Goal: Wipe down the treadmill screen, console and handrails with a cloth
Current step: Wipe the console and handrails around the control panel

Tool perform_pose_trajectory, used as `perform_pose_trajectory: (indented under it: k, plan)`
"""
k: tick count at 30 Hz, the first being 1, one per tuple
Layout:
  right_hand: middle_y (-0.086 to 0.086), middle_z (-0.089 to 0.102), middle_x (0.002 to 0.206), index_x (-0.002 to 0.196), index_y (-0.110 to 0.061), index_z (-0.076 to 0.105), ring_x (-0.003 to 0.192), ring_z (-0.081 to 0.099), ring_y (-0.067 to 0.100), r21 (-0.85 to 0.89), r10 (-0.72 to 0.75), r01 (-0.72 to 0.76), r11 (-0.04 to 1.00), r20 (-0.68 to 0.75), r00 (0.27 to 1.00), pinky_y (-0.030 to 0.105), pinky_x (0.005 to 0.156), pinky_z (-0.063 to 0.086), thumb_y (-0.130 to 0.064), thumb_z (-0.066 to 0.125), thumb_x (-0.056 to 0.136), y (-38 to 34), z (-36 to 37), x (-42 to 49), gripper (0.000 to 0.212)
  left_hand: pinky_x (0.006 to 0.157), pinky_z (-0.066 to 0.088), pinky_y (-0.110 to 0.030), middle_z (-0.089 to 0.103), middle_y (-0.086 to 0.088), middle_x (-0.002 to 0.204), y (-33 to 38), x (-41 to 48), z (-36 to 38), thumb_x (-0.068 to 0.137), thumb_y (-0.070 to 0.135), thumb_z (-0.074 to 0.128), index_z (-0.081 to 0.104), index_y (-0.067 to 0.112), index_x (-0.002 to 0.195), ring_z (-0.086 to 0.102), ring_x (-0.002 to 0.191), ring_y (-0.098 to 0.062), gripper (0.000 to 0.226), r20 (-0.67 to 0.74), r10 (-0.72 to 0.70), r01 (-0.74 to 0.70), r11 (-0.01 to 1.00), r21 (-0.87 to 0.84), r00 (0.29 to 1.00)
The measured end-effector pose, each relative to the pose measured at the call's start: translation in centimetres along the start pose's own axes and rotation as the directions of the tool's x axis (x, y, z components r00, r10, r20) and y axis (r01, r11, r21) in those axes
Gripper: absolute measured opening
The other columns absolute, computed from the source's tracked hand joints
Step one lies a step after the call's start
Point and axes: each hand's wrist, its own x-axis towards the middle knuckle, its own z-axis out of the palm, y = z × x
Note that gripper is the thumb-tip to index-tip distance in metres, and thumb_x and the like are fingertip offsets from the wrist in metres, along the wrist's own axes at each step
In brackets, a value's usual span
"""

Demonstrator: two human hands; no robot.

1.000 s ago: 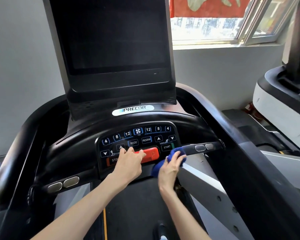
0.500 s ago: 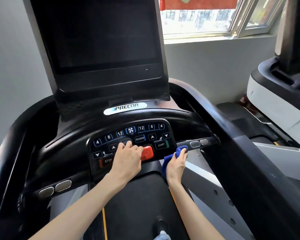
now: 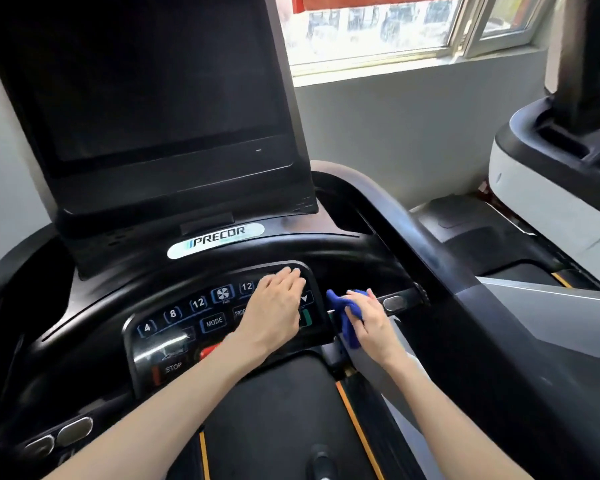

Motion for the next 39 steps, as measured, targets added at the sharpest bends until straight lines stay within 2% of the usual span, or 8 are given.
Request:
perform_pose_trajectory:
  k: [5, 9, 14, 19, 27, 33, 36, 39]
  plan:
    - [0.02, 0.064, 0.107, 0.105, 0.0, 0.064, 0.108, 0.055, 0.03, 0.027, 0.243, -0.242, 0.97, -0.057, 0.968, 0.006, 0.102, 0.023, -0.013, 0.043, 0.091, 5.6, -5.0, 1.0, 0.028, 0.096, 0.047, -0.041, 0.062, -0.014, 0.125, -1.9, 3.0, 0.4, 0.053, 0.008, 0.075, 0.064, 0.003, 0.118, 0.06, 0.117, -0.026, 0.066, -0.068, -0.038, 0.042, 0.997, 0.064, 0.997]
    - [0.016, 0.059, 0.123, 0.12, 0.0, 0.059, 0.125, 0.047, 0.033, 0.028, 0.307, -0.308, 0.951, -0.2, 0.93, 0.025, 0.111, 0.024, -0.022, 0.043, 0.087, 5.3, -4.6, 0.4, 0.042, 0.117, 0.016, -0.041, 0.037, -0.01, 0.149, -1.9, 5.0, 0.7, 0.092, 0.023, 0.045, 0.038, 0.007, 0.141, 0.033, 0.139, -0.02, 0.052, 0.068, -0.186, 0.179, 0.98, 0.091, 0.98]
    - [-0.011, 0.054, 0.129, 0.118, -0.016, 0.062, 0.131, 0.038, 0.004, 0.033, 0.008, -0.006, 0.999, -0.076, 0.997, 0.024, 0.113, 0.02, -0.018, 0.043, 0.089, -2.5, 2.1, -1.6, 0.034, 0.116, 0.011, -0.043, 0.067, -0.006, 0.115, -0.4, 7.4, 1.0, 0.088, 0.032, 0.019, 0.064, 0.011, 0.113, 0.059, 0.11, -0.024, 0.056, 0.102, -0.339, 0.338, 0.941, 0.027, 0.935]
    - [-0.005, 0.052, 0.136, 0.12, -0.01, 0.061, 0.133, 0.041, 0.013, -0.082, -0.294, 0.301, 0.95, 0.087, 0.952, 0.03, 0.112, 0.029, -0.007, 0.053, 0.087, 1.4, -0.9, -1.2, 0.035, 0.114, 0.018, -0.039, 0.07, -0.012, 0.1, 0.1, 8.5, 1.2, 0.095, 0.027, 0.034, 0.068, 0.007, 0.095, 0.062, 0.1, -0.028, 0.039, 0.055, -0.351, 0.34, 0.928, 0.154, 0.935]
    - [0.01, 0.057, 0.129, 0.124, -0.001, 0.057, 0.129, 0.042, 0.024, 0.001, 0.256, -0.27, 0.963, -0.322, 0.912, 0.037, 0.109, 0.028, -0.012, 0.048, 0.086, 4.3, -2.5, -0.4, 0.041, 0.083, 0.043, -0.034, 0.069, -0.012, 0.101, 0.2, 8.2, 0.9, 0.1, 0.026, 0.03, 0.067, 0.005, 0.101, 0.062, 0.096, -0.031, 0.043, 0.007, -0.319, 0.312, 0.929, 0.199, 0.948]
    - [0.0, 0.055, 0.133, 0.122, -0.009, 0.059, 0.134, 0.038, 0.012, -0.004, -0.065, 0.065, 0.998, -0.075, 0.995, 0.033, 0.115, 0.021, -0.005, 0.048, 0.084, -2.5, 2.4, -2.1, 0.04, 0.076, 0.045, -0.034, 0.069, -0.017, 0.097, 0.6, 7.9, 1.2, 0.1, 0.022, 0.031, 0.069, 0.003, 0.1, 0.063, 0.091, -0.034, 0.042, -0.028, -0.332, 0.332, 0.932, 0.147, 0.943]
    - [0.001, 0.047, 0.142, 0.13, -0.008, 0.054, 0.136, 0.036, 0.018, -0.169, -0.358, 0.374, 0.912, 0.12, 0.926, 0.035, 0.114, 0.025, 0.0, 0.046, 0.077, 0.8, -0.8, -2.7, 0.054, 0.078, 0.044, -0.035, 0.07, -0.013, 0.099, 0.2, 7.8, 1.4, 0.101, 0.023, 0.029, 0.069, 0.005, 0.1, 0.063, 0.093, -0.033, 0.044, -0.039, -0.308, 0.31, 0.934, 0.179, 0.951]
    - [-0.002, 0.045, 0.142, 0.13, -0.008, 0.054, 0.138, 0.033, 0.013, -0.185, -0.265, 0.26, 0.948, -0.005, 0.964, 0.039, 0.113, 0.028, 0.005, 0.053, 0.082, 4.7, -3.7, -3.2, 0.049, 0.079, 0.043, -0.035, 0.07, -0.009, 0.101, 0.0, 7.8, 1.4, 0.101, 0.024, 0.027, 0.068, 0.008, 0.102, 0.062, 0.095, -0.03, 0.043, -0.028, -0.301, 0.3, 0.93, 0.211, 0.953]
